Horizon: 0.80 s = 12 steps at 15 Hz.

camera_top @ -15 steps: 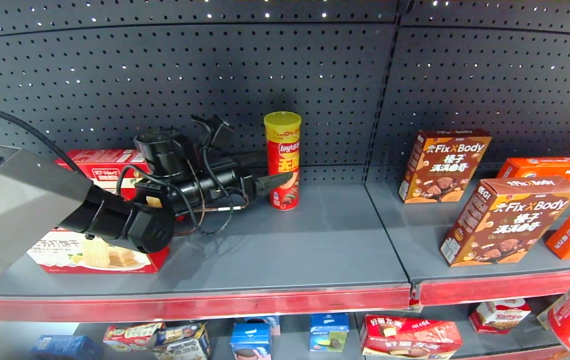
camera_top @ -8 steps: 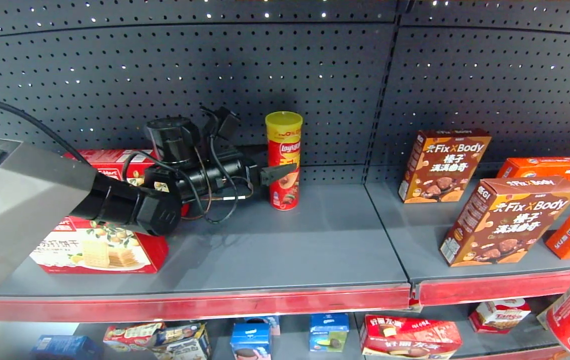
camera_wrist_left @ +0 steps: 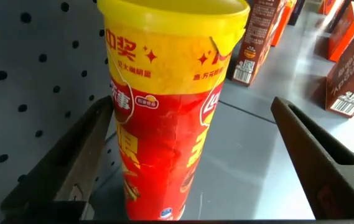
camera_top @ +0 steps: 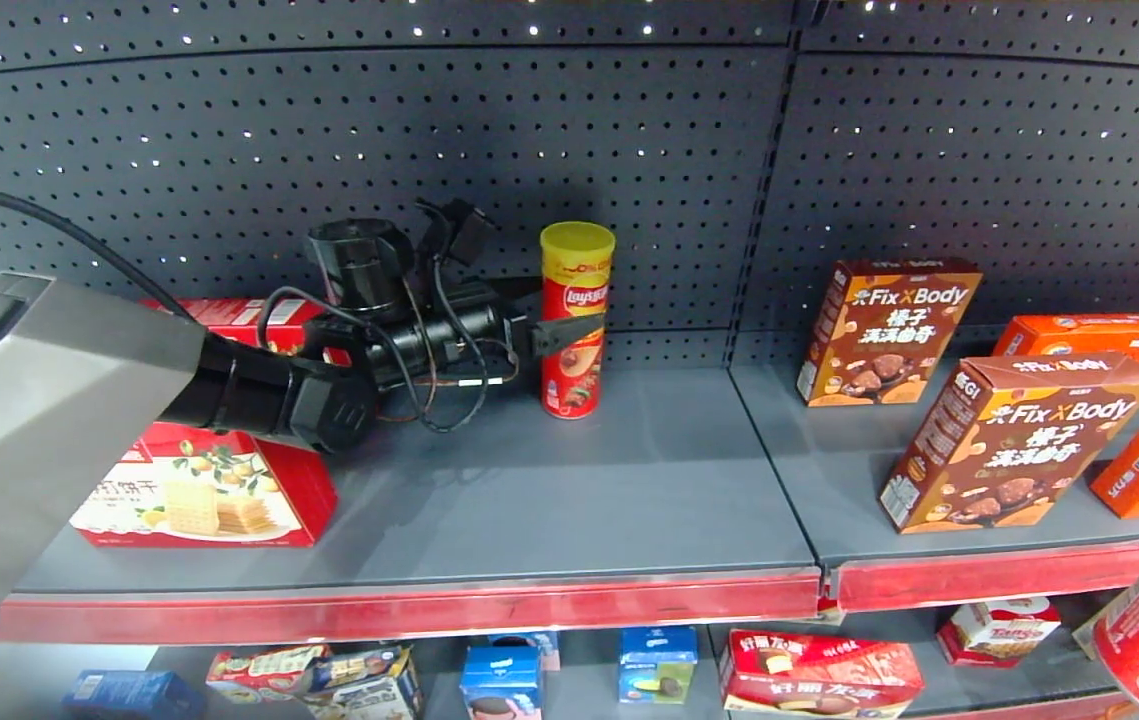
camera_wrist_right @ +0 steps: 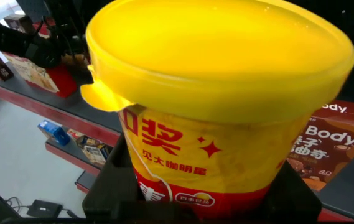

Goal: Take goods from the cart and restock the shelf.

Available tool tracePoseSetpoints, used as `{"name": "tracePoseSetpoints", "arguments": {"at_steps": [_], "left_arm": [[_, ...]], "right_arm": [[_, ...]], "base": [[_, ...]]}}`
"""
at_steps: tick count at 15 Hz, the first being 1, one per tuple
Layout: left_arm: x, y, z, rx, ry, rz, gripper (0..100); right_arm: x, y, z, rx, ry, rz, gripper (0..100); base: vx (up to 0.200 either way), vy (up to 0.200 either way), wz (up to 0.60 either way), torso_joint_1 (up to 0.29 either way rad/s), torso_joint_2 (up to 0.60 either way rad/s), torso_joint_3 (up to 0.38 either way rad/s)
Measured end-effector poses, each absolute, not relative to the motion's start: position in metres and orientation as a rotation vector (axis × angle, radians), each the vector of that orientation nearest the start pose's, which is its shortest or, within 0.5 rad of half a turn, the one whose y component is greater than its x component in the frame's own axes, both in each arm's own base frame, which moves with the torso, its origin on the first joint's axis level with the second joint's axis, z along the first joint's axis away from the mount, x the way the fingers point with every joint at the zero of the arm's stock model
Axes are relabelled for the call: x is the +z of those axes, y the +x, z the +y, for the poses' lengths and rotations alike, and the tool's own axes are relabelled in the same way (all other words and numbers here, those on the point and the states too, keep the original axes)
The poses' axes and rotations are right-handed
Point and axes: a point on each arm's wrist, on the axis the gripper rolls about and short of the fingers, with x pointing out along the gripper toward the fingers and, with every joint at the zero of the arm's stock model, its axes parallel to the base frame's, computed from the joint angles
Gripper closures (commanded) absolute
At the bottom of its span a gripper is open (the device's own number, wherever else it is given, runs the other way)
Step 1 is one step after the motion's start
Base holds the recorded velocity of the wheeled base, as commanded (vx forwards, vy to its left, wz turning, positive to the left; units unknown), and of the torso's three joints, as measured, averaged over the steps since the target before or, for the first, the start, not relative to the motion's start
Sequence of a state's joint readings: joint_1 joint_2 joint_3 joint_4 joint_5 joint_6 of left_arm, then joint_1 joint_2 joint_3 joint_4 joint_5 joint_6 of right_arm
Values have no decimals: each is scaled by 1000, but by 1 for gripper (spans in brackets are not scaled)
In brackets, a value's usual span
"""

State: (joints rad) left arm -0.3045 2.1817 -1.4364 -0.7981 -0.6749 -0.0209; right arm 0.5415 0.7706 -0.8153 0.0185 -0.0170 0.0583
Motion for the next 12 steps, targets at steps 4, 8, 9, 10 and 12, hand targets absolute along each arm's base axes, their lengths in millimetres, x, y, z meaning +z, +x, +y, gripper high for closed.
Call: {"name": "tracePoseSetpoints", "arguments": {"at_steps": [4, 8, 9, 10, 12], "left_arm": [[184, 427, -145, -972, -9, -36, 0], [179, 430, -144, -967, -10, -26, 0], [178, 431, -144, -965, -10, -24, 0], [177, 433, -142, -959, -10, -25, 0], [177, 437, -138, -951, -9, -32, 0]], "right_arm": [[295, 50, 30, 528, 64, -10, 100], [294, 50, 30, 528, 63, -7, 100], [294, 50, 30, 528, 63, -8, 100], [294, 50, 30, 528, 63, -7, 100], [294, 50, 30, 527, 63, -7, 100]], "base": [[0, 0, 0, 0, 0, 0], [0, 0, 0, 0, 0, 0], [0, 0, 0, 0, 0, 0], [0, 0, 0, 0, 0, 0], [0, 0, 0, 0, 0, 0]]}}
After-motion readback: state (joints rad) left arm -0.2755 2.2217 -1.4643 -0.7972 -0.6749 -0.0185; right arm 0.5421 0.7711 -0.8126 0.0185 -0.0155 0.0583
